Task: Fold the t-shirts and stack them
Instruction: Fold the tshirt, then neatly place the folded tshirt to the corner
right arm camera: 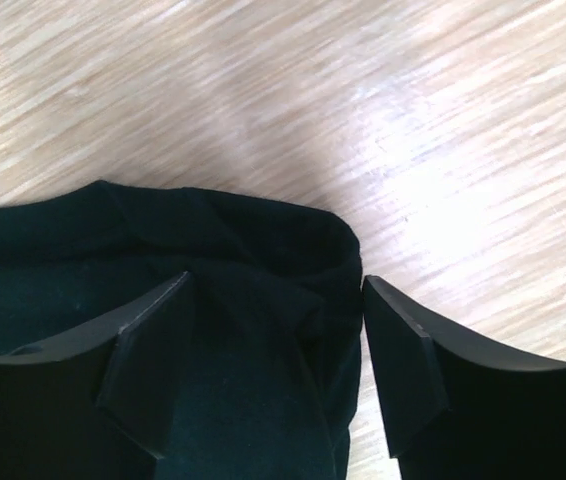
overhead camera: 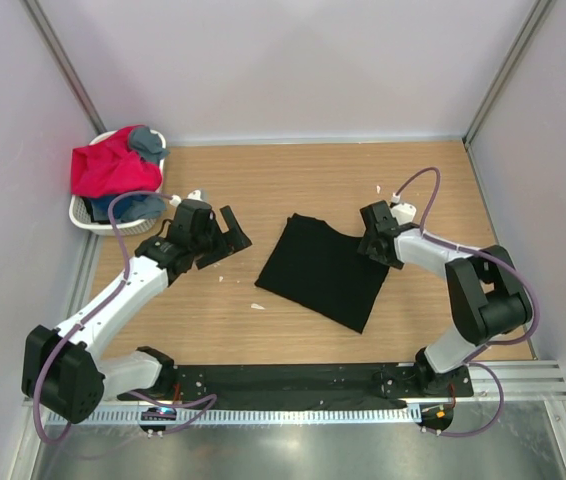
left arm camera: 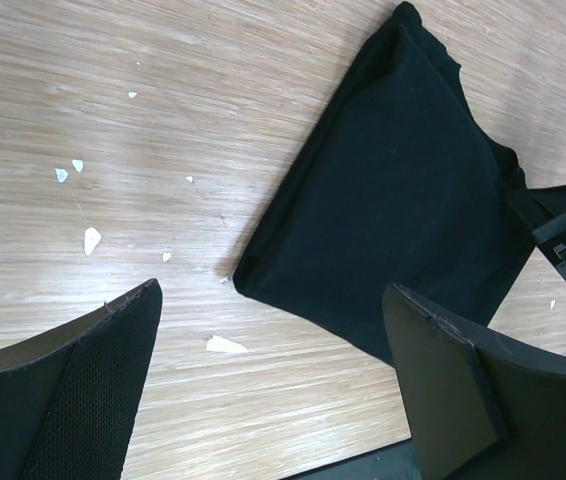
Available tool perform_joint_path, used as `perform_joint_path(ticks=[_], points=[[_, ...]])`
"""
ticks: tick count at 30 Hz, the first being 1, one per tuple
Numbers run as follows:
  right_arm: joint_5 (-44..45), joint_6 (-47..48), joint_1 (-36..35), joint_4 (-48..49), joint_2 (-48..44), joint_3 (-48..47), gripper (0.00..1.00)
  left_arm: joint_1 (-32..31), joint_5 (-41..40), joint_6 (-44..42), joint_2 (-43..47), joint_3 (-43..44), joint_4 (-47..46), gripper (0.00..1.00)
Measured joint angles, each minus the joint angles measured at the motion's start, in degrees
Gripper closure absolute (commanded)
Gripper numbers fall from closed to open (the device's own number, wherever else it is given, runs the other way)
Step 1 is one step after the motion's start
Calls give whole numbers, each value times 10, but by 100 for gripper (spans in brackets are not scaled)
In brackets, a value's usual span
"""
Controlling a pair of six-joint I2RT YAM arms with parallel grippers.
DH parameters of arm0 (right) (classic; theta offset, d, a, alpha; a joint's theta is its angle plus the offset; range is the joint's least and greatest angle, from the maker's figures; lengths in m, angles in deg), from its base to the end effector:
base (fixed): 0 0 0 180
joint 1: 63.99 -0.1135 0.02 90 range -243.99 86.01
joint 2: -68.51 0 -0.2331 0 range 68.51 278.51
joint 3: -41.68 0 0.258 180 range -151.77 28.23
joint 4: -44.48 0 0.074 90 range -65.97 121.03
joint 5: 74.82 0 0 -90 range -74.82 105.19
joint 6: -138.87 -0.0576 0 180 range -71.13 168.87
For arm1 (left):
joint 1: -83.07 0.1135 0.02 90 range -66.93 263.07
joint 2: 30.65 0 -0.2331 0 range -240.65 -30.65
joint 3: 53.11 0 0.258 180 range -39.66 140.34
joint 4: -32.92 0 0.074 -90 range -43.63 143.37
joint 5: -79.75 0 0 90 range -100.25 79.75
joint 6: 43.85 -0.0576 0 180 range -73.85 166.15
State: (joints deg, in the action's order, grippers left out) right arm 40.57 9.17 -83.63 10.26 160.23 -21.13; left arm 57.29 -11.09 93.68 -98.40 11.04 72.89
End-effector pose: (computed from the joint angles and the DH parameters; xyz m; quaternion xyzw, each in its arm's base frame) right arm 0.3001 0.0809 0.1093 0.2155 0.9255 -0.0735 0.3028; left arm 0.2566 -0.1230 0.2223 -0.1762 0.9020 -0.2299 0.3202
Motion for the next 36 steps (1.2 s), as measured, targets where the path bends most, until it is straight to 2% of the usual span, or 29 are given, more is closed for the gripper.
perform_joint_path(ticks=[4,7,8,10,11,13,15,17,36], points=[[2,-2,0,-1,-24,14,31,0,0,0,0,0,0,8],[3,-3,2,-12,-51,14,50,0,2,0,0,0,0,8],[5,-6,2,-17,-65,14,63,0,5,0,0,0,0,8],[8,-7,2,-22,-89,14,72,0,9,0,0,0,0,8],[12,-8,2,-24,-102,14,80,0,11,0,0,-1,0,8],[20,-8,2,-24,-120,14,82,0,14,0,0,-2,-1,8],[26,-6,3,-24,-123,14,88,0,18,0,-3,-3,-1,8],[25,-2,3,-25,-111,14,99,0,22,0,-9,-3,-1,8],[54,4,15,-62,-22,13,99,0,26,1,-32,-3,-1,8]])
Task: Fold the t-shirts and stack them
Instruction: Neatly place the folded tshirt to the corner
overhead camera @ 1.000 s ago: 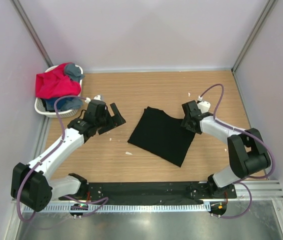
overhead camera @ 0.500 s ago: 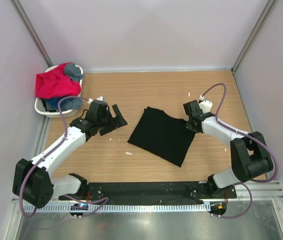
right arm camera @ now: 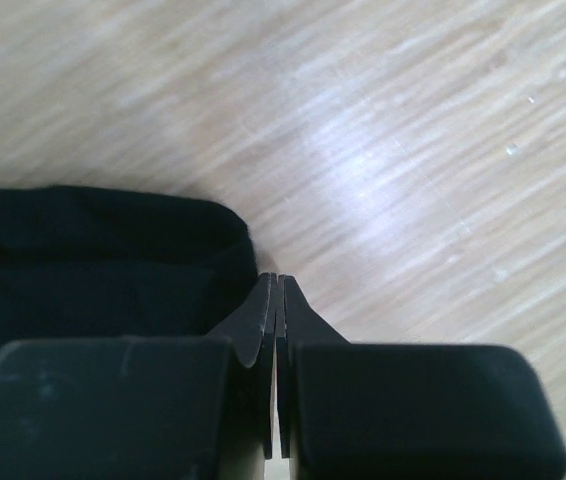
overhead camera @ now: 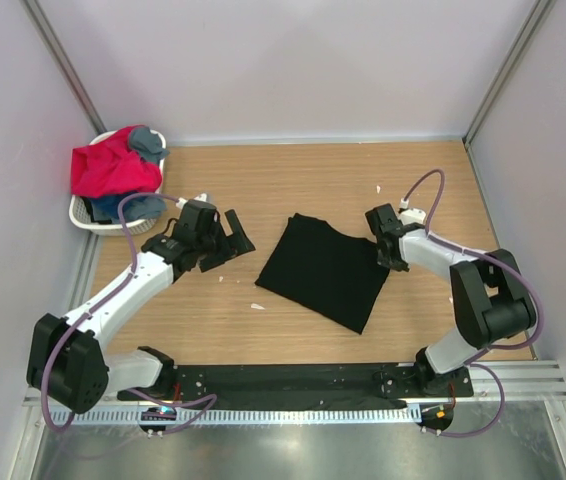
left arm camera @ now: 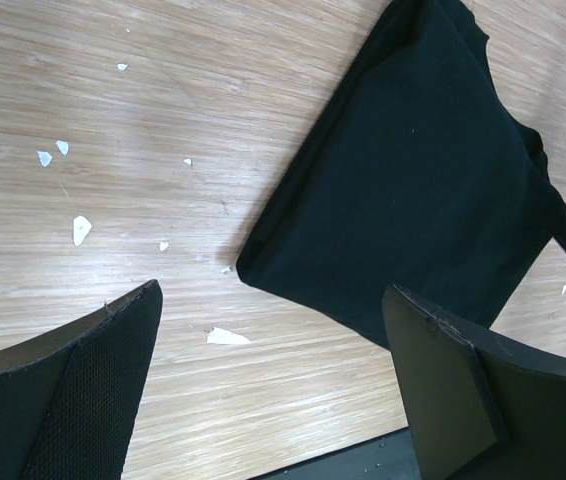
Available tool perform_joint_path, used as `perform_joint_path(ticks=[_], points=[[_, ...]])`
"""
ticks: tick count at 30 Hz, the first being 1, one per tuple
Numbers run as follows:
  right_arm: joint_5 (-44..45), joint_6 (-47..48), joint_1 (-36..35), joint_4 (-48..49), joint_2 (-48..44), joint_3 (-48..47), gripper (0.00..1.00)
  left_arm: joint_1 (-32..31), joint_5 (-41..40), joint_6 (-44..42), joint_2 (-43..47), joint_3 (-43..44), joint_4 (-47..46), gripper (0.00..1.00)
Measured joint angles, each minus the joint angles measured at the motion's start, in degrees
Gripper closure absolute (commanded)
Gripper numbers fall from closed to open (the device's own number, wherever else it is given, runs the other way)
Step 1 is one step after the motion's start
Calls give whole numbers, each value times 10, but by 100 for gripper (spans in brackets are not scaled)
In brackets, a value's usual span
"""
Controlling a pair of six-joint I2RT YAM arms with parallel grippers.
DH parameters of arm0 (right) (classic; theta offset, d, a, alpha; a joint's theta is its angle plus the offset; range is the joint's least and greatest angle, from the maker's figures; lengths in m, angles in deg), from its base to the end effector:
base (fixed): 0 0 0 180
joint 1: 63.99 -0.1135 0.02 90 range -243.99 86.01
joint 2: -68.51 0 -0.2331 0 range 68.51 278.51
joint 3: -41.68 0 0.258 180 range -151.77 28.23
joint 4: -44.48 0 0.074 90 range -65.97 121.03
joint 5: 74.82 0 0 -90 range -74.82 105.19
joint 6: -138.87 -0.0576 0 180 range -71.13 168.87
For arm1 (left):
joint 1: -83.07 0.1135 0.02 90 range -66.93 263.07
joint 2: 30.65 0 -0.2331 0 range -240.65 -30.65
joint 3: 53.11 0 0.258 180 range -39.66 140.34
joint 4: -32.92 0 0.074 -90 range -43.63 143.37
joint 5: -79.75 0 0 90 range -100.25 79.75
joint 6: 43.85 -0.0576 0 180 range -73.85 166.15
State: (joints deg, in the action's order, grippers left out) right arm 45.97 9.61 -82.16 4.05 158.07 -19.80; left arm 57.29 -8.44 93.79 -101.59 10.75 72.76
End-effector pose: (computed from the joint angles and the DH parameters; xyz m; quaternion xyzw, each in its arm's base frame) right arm 0.2858 0.0628 0.1103 0.2220 0.9222 -0.1424 0.2830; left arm 0.2601 -0.1277 0.2059 -0.1707 0.9143 -0.2312 0.2855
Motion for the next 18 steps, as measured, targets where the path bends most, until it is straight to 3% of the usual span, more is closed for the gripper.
perform_joint_path(ticks=[3,4,6,7,9,14,18], points=[[-5,3,0,-47,3,-22,85,0,0,0,0,0,1,8],[-6,7,-1,-71,3,-44,69,0,-1,0,0,0,1,7],[-6,13,-11,-100,-2,-81,47,0,-3,-1,0,0,4,7],[-6,17,-20,-116,-9,-104,20,0,-7,-1,0,1,9,6],[-5,17,-53,-141,-33,-152,3,0,-15,-3,1,5,22,4],[-38,-10,-151,-155,-89,-239,0,0,-39,-3,11,25,55,0],[-55,-65,-207,-152,-61,-241,1,0,-63,-3,41,31,84,0]])
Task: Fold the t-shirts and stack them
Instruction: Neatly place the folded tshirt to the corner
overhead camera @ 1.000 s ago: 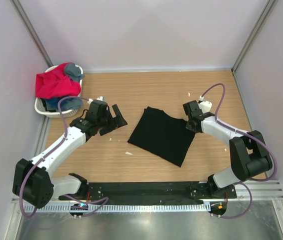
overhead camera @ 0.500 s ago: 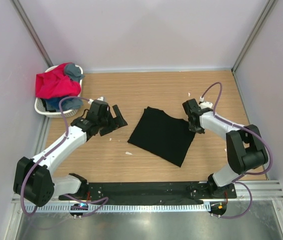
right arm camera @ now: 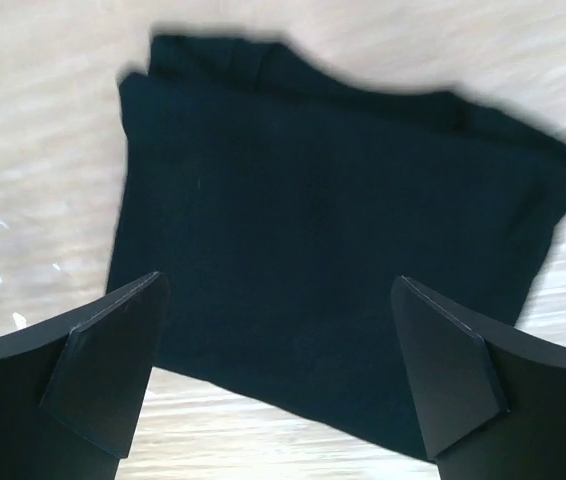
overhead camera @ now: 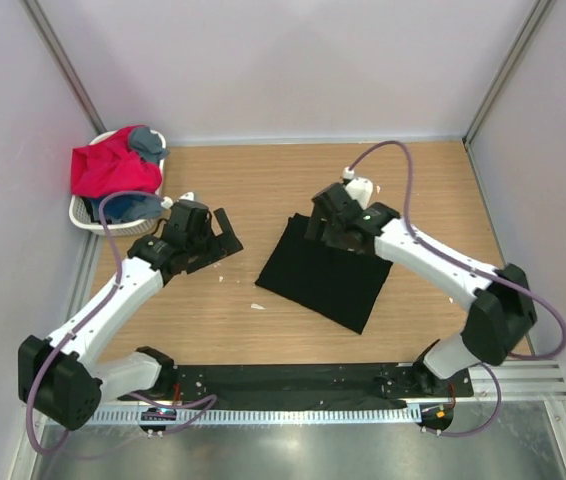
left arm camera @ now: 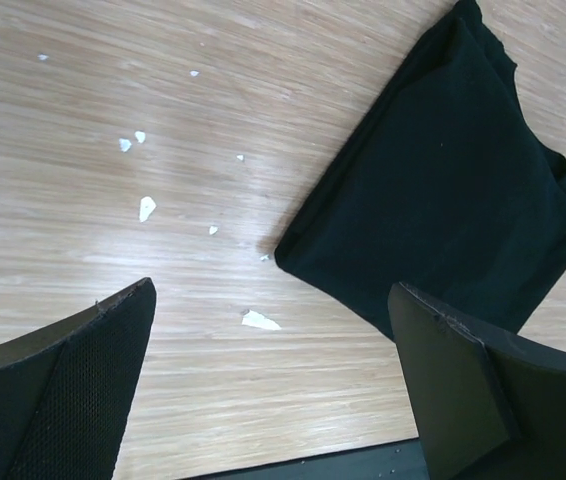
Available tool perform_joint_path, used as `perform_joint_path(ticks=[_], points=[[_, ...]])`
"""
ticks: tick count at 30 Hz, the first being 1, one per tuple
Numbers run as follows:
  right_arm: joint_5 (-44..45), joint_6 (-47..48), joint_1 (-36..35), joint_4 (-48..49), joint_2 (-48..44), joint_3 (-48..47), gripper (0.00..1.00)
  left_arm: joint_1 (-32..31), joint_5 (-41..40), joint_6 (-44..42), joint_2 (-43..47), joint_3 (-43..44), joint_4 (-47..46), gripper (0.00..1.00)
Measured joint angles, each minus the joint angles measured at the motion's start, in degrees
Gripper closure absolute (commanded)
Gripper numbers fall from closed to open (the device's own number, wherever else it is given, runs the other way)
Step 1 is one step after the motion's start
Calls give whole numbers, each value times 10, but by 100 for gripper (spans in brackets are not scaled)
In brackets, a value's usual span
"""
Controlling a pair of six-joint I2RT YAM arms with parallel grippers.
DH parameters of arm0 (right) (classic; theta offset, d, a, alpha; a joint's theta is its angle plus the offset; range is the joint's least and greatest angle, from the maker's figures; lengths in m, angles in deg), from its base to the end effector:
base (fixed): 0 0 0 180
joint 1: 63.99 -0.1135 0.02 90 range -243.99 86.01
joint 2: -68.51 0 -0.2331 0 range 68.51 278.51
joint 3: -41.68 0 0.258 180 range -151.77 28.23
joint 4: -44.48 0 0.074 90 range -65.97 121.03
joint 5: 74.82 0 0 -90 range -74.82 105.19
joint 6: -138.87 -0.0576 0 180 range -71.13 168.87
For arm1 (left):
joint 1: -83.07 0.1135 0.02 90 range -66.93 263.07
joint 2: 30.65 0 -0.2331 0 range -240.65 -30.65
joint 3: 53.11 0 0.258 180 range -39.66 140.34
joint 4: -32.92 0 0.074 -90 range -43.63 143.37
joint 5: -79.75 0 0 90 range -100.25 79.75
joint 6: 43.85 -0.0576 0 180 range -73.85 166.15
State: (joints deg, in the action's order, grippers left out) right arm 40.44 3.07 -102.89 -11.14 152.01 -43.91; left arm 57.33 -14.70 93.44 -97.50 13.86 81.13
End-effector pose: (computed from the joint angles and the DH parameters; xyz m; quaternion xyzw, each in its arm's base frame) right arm 0.2694 0.1858 0.2531 0.1241 0.9210 0.0522 0.3656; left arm 0.2489 -0.1150 0.2306 -0.1881 0.9141 -0.1835 0.3088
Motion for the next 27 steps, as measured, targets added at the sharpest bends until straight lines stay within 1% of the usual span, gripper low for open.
perform_joint_path(ticks=[5,9,14,17,21,24,27], points=[[-21,-59,-38,28,117,35,0,3,-24,-4,35,5,44,0],[-24,-77,-37,44,188,66,1,6,-38,-10,47,9,72,0],[-31,-59,-8,82,214,53,0,7,-46,-12,61,9,99,0],[-41,-16,35,106,231,35,0,7,-46,-12,71,9,100,0],[-67,74,133,146,266,-7,0,7,-45,-15,66,9,99,0],[-84,160,206,168,302,-52,0,8,-45,-19,48,9,97,0],[-101,233,254,181,342,-106,0,10,-43,-28,15,10,94,0]])
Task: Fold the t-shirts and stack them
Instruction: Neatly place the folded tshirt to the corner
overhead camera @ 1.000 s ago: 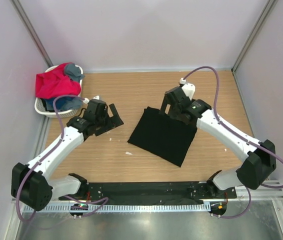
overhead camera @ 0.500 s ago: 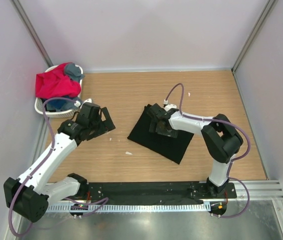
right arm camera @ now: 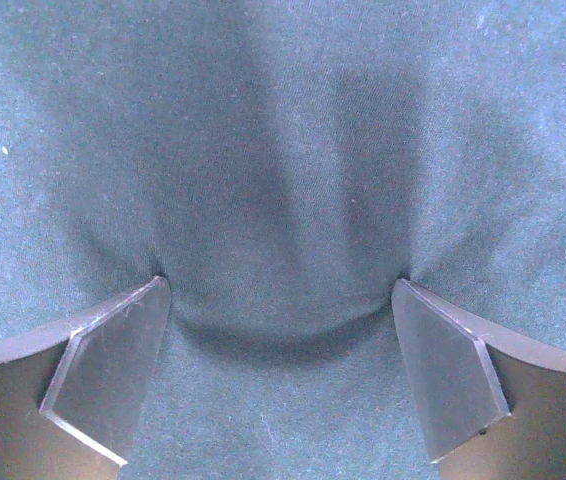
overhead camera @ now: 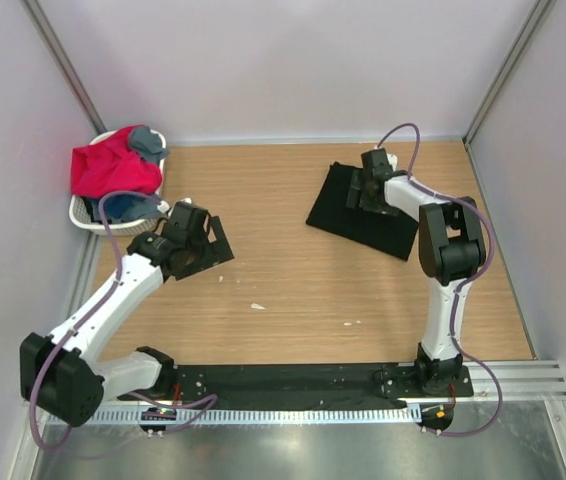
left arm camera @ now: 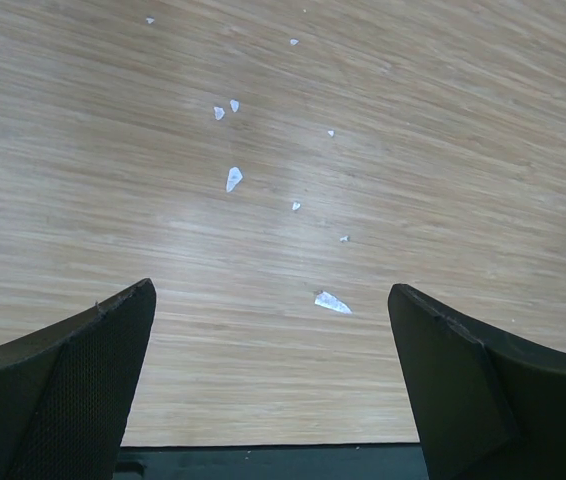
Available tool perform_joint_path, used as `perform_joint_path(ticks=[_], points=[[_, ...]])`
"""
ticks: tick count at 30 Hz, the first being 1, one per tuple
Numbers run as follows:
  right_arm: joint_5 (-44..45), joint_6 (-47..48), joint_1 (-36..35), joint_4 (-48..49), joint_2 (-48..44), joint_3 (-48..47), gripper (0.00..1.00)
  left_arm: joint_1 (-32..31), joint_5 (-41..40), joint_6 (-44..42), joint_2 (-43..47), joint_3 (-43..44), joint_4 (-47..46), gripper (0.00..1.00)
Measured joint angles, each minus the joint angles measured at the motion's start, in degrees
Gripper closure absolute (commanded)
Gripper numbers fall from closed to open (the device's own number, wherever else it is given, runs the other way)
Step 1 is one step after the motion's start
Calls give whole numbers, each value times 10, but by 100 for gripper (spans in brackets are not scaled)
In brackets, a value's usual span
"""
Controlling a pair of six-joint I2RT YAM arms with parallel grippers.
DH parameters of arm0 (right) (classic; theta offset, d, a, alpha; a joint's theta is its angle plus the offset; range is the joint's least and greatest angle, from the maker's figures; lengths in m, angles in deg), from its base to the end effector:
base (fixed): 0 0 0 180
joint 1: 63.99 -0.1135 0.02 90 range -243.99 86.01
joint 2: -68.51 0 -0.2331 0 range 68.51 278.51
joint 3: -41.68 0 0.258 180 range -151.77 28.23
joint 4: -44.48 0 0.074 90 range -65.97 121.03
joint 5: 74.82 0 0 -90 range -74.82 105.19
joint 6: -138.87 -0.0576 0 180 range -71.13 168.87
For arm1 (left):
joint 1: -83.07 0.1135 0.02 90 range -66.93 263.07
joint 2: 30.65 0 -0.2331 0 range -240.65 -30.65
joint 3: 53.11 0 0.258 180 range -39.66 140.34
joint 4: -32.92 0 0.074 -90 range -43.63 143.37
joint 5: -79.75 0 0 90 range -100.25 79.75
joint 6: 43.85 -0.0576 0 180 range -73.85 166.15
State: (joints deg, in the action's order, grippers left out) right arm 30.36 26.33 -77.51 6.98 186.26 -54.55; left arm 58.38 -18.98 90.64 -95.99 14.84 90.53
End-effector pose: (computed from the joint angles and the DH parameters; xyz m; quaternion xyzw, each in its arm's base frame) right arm 0.4267 0.0871 0.1140 0.1103 0.9495 -0.0391 0.2911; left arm 0.2359 -0.0988 0.2298 -0.1860 0.9329 -0.1105 0.2880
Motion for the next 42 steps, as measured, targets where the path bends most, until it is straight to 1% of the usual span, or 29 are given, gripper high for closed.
perform_joint_path(ticks=[3,6,10,11,13,18,27,31,36,42], points=[[-33,67,43,2,41,-61,0,4,4,-3,-41,13,-1,0],[-68,143,80,-3,83,-125,1,8,11,-7,-85,43,-2,0],[-86,231,120,-28,144,-229,2,17,14,-15,-138,91,0,0],[-101,249,132,-40,160,-258,3,21,13,-15,-152,104,1,0],[-139,273,153,-69,188,-309,2,28,10,-15,-179,128,4,0],[-149,324,192,-102,239,-404,0,41,6,-15,-243,185,10,0],[-136,430,232,-124,248,-431,0,51,6,-26,-350,274,20,0],[-123,469,242,-125,270,-469,0,53,6,-34,-383,301,21,0],[-122,495,249,-124,298,-520,0,53,7,-45,-404,335,28,0],[-140,492,251,-147,286,-522,0,55,10,-64,-407,365,33,0]])
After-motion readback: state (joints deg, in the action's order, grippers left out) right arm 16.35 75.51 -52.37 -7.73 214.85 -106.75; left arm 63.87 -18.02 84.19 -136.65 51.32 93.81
